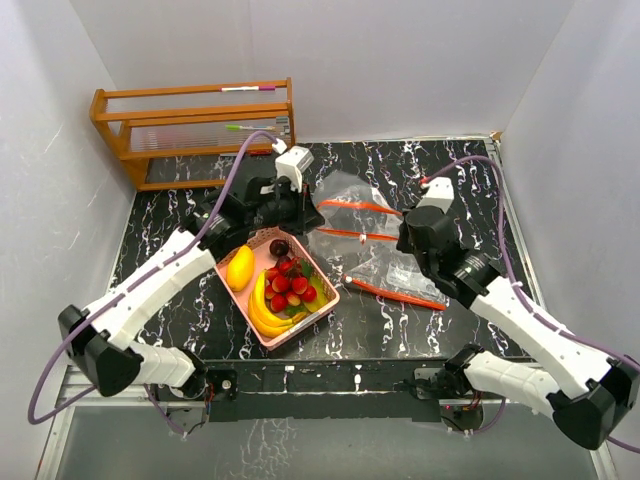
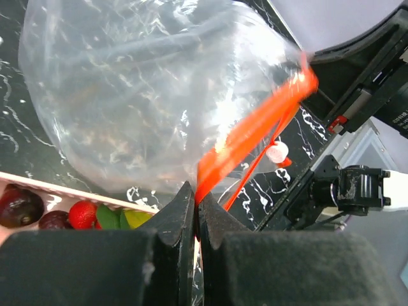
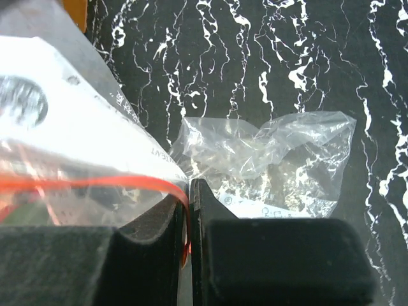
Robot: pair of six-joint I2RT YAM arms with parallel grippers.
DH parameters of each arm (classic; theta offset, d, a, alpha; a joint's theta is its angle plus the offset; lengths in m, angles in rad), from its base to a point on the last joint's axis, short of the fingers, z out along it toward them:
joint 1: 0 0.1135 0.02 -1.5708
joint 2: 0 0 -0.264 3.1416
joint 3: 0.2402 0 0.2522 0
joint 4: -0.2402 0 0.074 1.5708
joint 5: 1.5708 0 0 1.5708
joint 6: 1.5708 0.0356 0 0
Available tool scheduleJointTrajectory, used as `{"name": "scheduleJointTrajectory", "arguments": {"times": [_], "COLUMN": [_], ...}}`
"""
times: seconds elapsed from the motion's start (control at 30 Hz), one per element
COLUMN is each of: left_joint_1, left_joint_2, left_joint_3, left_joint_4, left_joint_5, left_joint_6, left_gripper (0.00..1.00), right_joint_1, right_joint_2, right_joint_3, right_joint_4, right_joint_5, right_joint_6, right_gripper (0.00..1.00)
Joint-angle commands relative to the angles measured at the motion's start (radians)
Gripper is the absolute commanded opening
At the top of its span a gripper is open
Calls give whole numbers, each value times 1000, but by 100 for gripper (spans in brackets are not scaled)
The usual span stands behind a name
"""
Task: Place the food in the zip-top bag and seal the zipper
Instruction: Open the zipper of the food storage bag.
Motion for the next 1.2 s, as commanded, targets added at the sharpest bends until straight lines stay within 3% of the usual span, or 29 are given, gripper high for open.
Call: {"name": "scheduleJointTrajectory", "arguments": {"times": [0.0,0.17,0.3,0.4,0.5,0.67,0.93,1.17], "left_joint_1": [-3,-3,-3,-3,-3,-3,-3,14], "left_joint_2": [-115,-127,-101,-81,-60,-16,38,100], "left_joint_3": [-36,-61,-72,-84,-93,-65,53,125], "left_joint_4": [-92,-90,-42,-9,22,26,-82,-144], "left_joint_5": [-258,-300,-240,-224,-223,-260,-453,-664], "left_joint_6": [51,50,30,16,4,-2,51,78], "left_gripper": [0,0,0,0,0,0,0,0], "right_joint_1": [1,1,1,1,0,1,3,35], "right_joint_2": [-77,-102,-143,-166,-190,-251,-268,-208], "right_joint_3": [-40,-53,-44,-15,3,14,-33,-115], "right_joint_4": [-111,-110,49,145,188,179,182,296], "right_joint_5": [239,189,-64,-323,-470,-556,-736,-772], "right_joint_6": [121,113,-27,-98,-120,-104,-67,-28], "right_gripper": [8,12,46,65,68,76,73,69]}}
